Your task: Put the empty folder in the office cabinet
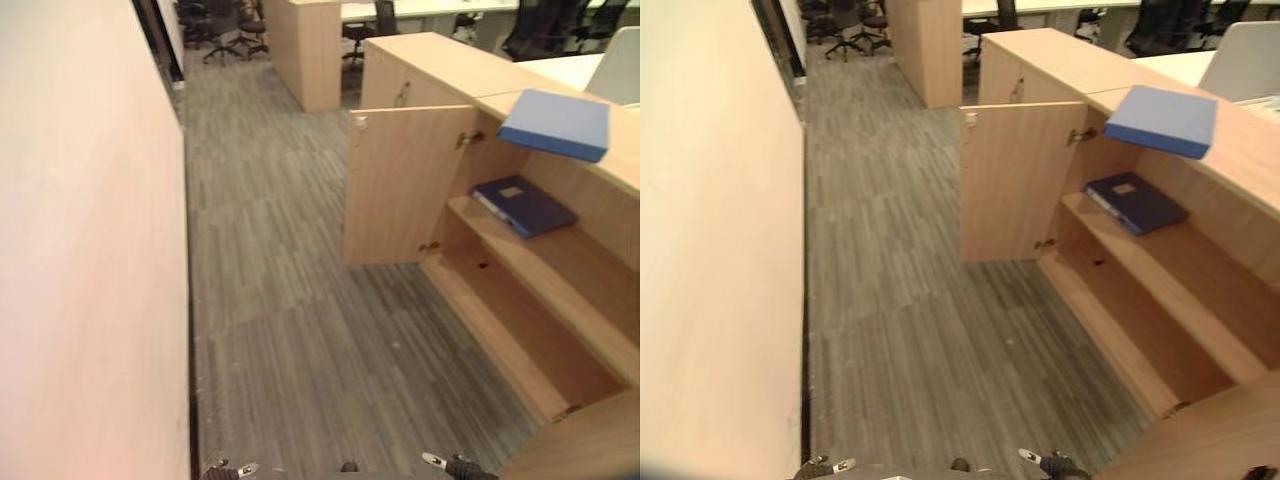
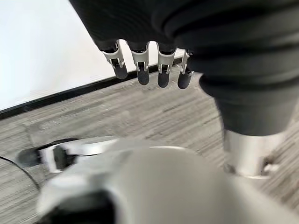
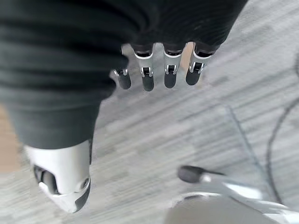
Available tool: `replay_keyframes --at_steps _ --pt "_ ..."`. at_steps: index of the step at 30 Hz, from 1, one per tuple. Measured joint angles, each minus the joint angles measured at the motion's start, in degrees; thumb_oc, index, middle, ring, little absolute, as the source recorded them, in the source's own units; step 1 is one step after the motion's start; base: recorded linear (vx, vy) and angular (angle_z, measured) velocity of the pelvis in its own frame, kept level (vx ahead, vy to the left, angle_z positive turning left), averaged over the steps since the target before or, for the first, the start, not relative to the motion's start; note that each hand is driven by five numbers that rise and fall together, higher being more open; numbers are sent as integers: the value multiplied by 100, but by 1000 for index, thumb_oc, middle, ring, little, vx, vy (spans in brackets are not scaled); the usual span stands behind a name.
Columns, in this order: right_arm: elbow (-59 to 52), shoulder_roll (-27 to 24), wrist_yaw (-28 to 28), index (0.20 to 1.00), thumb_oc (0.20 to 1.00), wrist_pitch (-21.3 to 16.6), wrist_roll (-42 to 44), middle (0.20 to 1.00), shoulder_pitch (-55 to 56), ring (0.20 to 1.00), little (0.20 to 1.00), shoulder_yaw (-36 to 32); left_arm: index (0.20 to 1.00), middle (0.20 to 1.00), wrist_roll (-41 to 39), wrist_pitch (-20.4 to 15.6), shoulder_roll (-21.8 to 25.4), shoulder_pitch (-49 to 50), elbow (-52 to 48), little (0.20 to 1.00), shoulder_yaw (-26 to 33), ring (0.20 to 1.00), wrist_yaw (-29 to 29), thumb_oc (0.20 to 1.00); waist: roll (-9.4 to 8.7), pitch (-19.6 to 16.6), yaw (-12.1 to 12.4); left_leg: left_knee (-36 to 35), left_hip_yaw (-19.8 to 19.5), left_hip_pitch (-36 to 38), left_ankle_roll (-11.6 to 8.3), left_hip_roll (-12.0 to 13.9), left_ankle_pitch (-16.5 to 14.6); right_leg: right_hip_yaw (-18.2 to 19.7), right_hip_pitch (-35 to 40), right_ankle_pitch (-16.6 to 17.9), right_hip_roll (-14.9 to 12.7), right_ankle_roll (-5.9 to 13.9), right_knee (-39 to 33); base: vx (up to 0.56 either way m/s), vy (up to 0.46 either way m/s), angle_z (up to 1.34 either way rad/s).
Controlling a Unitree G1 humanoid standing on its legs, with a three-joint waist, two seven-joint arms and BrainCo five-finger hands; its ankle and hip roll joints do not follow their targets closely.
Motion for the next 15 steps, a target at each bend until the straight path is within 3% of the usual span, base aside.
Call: replay_keyframes --at_steps 4,6,7,9,12,13,15 --pt "-7 -13 -4 1000 1000 7 -2 1000 -37 1000 1000 34 1000 1000 -12 -4 55 -38 -96 1000 8 1000 9 1000 -73 67 17 -1441 152 -221 -11 -10 41 250 271 -94 23 33 -251 208 21 -31" --pt "31 -17 -9 1000 1000 22 -5 1000 -27 1000 1000 36 1000 1000 -15 -4 42 -40 -136 1000 -8 1000 7 1000 -54 77 48 -2914 116 -181 -78 -113 160 377 331 -90 16 58 -397 205 67 -20" --pt "31 -53 -4 1000 1000 20 -4 1000 -90 1000 1000 36 1000 1000 -32 -8 -13 -64 -161 1000 -1 1000 9 1000 56 156 95 -3868 3 -169 -27 -131 524 430 401 -81 60 111 -394 188 50 -28" --pt "46 -63 -11 1000 1000 25 -5 1000 -103 1000 1000 36 1000 1000 -45 -2 -85 -47 -152 1000 -1 1000 11 1000 163 169 103 -4707 -219 -261 -69 -154 947 535 515 -188 123 180 -398 316 87 -26" --pt "58 -74 -17 1000 1000 24 -5 1000 -132 1000 1000 25 1000 1000 -153 -6 -150 -61 -150 1000 5 1000 9 1000 292 228 157 -5099 -425 -343 -82 -214 1257 744 725 -380 123 260 -400 392 151 -32" --pt "116 -76 -14 1000 1000 24 -5 1000 -136 1000 1000 22 1000 1000 -191 -7 -182 -60 -152 1000 7 1000 10 1000 326 233 213 -5097 -474 -369 -74 -227 1271 818 794 -372 101 229 -396 240 121 -42" --pt "243 -71 -11 1000 1000 23 -8 1000 -120 1000 1000 5 1000 1000 -225 -11 -190 -51 -150 1000 8 1000 2 1000 357 242 221 -5044 -532 -344 -56 -276 1272 978 934 -504 42 363 -393 295 158 -39"
